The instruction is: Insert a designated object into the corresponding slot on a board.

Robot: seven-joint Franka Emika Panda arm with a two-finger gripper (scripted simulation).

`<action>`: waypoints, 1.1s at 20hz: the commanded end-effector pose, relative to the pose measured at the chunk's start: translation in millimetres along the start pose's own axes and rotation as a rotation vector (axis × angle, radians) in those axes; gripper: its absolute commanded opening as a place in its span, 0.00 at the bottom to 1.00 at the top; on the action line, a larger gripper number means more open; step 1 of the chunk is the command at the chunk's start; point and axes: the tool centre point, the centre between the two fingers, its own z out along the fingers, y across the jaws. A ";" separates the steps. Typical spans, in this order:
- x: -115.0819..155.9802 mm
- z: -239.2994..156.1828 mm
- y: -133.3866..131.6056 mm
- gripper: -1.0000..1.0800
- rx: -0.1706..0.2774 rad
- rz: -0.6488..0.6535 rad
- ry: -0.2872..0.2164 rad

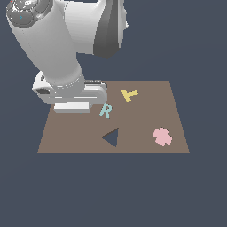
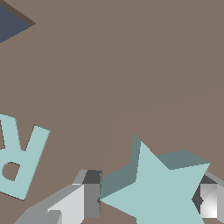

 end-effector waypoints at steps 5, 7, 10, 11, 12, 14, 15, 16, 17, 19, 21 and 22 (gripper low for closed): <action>-14.9 -1.6 4.5 0.00 0.000 -0.111 0.000; -17.7 -1.8 5.6 0.00 0.000 -0.132 0.000; -20.4 -2.1 7.0 0.00 0.000 -0.153 0.000; -20.9 -2.2 7.4 0.00 0.000 -0.158 0.000; -21.3 -2.2 7.7 0.00 0.000 -0.161 0.000; -21.5 -2.2 8.3 0.00 0.000 -0.162 0.000; -21.3 -2.2 8.1 0.00 0.000 -0.162 0.000; -21.3 -2.0 8.1 0.00 0.000 -0.160 0.000; -21.4 -1.6 8.2 0.00 0.000 -0.160 0.000; -21.3 1.6 8.2 0.00 0.000 -0.161 0.000; -21.4 6.2 8.5 0.00 0.000 -0.161 0.000; -21.4 7.4 8.3 0.00 0.000 -0.162 0.000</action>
